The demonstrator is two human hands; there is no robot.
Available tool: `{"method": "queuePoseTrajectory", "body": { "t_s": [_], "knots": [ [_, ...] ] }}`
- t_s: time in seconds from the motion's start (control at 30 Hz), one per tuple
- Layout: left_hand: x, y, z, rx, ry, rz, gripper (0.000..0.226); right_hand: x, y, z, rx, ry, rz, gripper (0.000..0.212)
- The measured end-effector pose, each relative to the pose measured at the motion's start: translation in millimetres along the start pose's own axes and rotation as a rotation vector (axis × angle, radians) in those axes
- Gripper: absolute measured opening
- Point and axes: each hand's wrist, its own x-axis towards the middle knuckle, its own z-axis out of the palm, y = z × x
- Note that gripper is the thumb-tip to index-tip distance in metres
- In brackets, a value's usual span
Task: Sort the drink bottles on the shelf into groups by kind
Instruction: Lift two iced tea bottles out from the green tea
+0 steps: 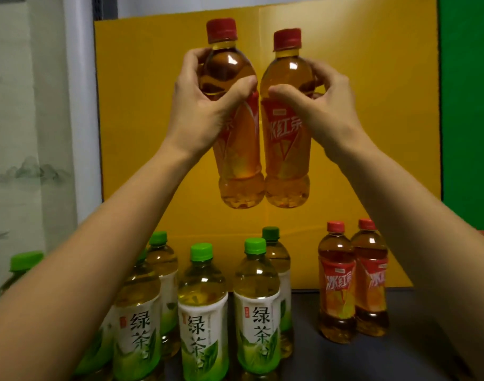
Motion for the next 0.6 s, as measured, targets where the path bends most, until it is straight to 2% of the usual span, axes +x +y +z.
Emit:
{"method": "queuePoseTrajectory", "body": {
  "t_s": [0.2, 0.43, 0.6],
  "knots": [
    [-33, 30, 56, -0.087, 0.039, -0.052, 0.065, -28, -8, -67, -0.033, 0.014, 0.070, 0.046],
    [-108, 36, 110, -0.182, -0.017, -0.293, 0.047, -102, 31, -125, -0.079, -0.033, 0.271, 0.077],
    [-162, 29, 139, -0.186, -0.062, -0.420, 0.048, -150, 68, -145, -0.116, -0.048, 0.381, 0.055]
  ]
}}
